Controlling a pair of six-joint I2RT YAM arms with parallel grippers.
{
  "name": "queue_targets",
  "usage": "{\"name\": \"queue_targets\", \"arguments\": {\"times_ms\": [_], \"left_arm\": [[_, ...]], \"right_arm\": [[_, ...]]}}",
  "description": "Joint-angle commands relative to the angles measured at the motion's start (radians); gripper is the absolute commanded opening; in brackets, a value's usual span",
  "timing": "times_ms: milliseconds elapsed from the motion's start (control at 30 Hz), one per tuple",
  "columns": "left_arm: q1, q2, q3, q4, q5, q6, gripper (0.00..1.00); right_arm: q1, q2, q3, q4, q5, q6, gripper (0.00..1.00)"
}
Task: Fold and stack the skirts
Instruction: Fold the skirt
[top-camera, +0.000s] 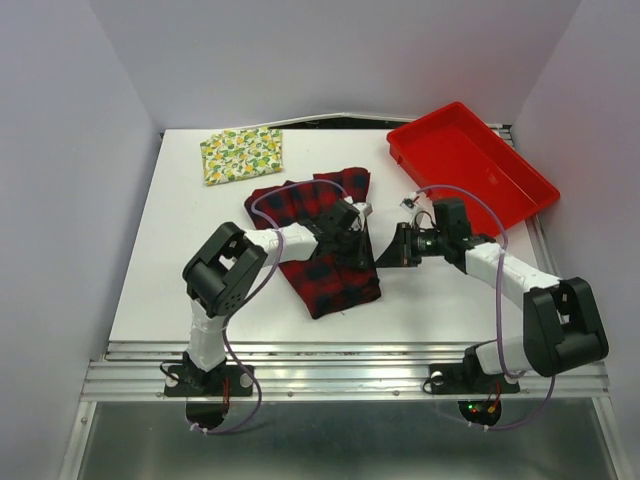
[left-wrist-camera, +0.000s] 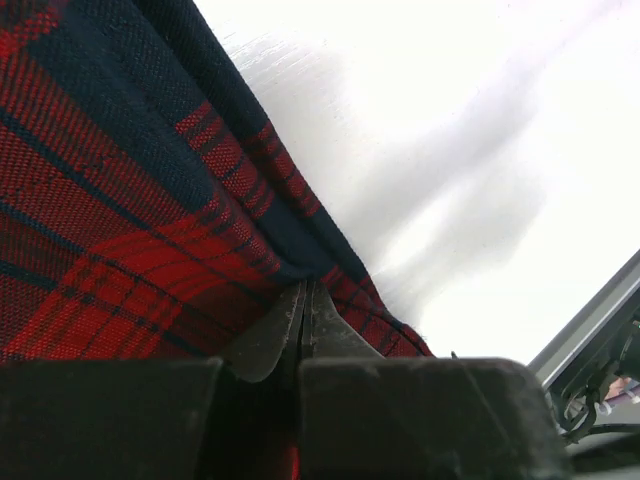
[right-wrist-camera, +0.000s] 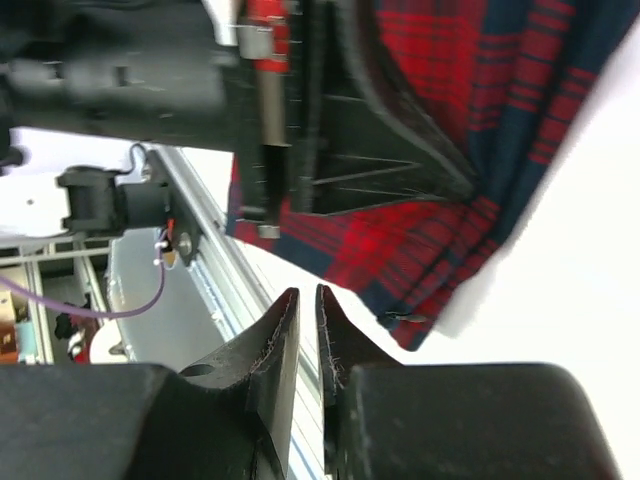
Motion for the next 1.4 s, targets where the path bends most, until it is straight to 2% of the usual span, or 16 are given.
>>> {"name": "queue_targets", "arguments": {"times_ms": [0, 200, 333, 367, 400, 467, 567, 600, 667, 700, 800, 1000, 1067, 1200, 1300, 1367], "left_arm": [[0.003, -0.049, -0.039, 0.017, 0.032, 0.006, 0.02], [0.067, -0.178, -0.004, -0.006, 0.025, 0.042, 0.41], [0.123, -0.271, 0.054, -0.095, 0.014, 0.081, 0.48], [0.132, -0.295, 0.059, -0.11, 0.008, 0.092, 0.52], [0.143, -0.318, 0.059, -0.13, -0.009, 0.091, 0.62], [0.202, -0.387, 0.036, -0.156, 0.043, 0.071, 0.66], [0.309, -0.48, -0.118, -0.057, 0.276, -0.021, 0.53], [0.336, -0.518, -0.24, 0.077, 0.418, -0.062, 0.46], [0.394, -0.54, -0.37, 0.251, 0.54, -0.237, 0.38], [0.405, -0.54, -0.486, 0.429, 0.615, -0.304, 0.35], [0.443, -0.5, -0.565, 0.528, 0.635, -0.385, 0.34], [0.545, -0.303, -0.538, 0.551, 0.624, -0.279, 0.34], [0.557, -0.188, -0.493, 0.49, 0.619, -0.235, 0.34], [0.565, 0.047, -0.262, 0.304, 0.623, -0.083, 0.29], [0.562, 0.122, -0.129, 0.189, 0.597, 0.058, 0.25], [0.56, 0.104, -0.114, 0.183, 0.605, 0.12, 0.24]], "right_arm": [[0.002, -0.034, 0.037, 0.003, -0.079, 0.006, 0.17], [0.002, -0.021, -0.036, 0.12, -0.142, 0.101, 0.15], [0.002, 0.004, 0.017, 0.159, -0.166, 0.118, 0.16], [0.002, 0.006, 0.04, 0.17, -0.168, 0.141, 0.16], [0.002, 0.007, 0.051, 0.21, -0.169, 0.161, 0.16], [0.002, 0.034, 0.068, 0.276, -0.172, 0.254, 0.18], [0.035, 0.126, 0.108, 0.385, -0.183, 0.332, 0.19], [0.051, 0.153, 0.117, 0.423, -0.186, 0.348, 0.19], [0.085, 0.194, 0.116, 0.448, -0.194, 0.366, 0.19], [0.111, 0.232, 0.103, 0.478, -0.195, 0.385, 0.2], [0.129, 0.309, 0.082, 0.55, -0.185, 0.382, 0.21], [0.129, 0.456, 0.045, 0.535, -0.116, 0.35, 0.2], [0.129, 0.501, 0.001, 0.532, -0.099, 0.369, 0.2], [0.155, 0.515, -0.078, 0.578, -0.051, 0.414, 0.2], [0.206, 0.515, -0.067, 0.581, -0.031, 0.422, 0.2], [0.217, 0.516, -0.036, 0.549, -0.04, 0.425, 0.2]]}}
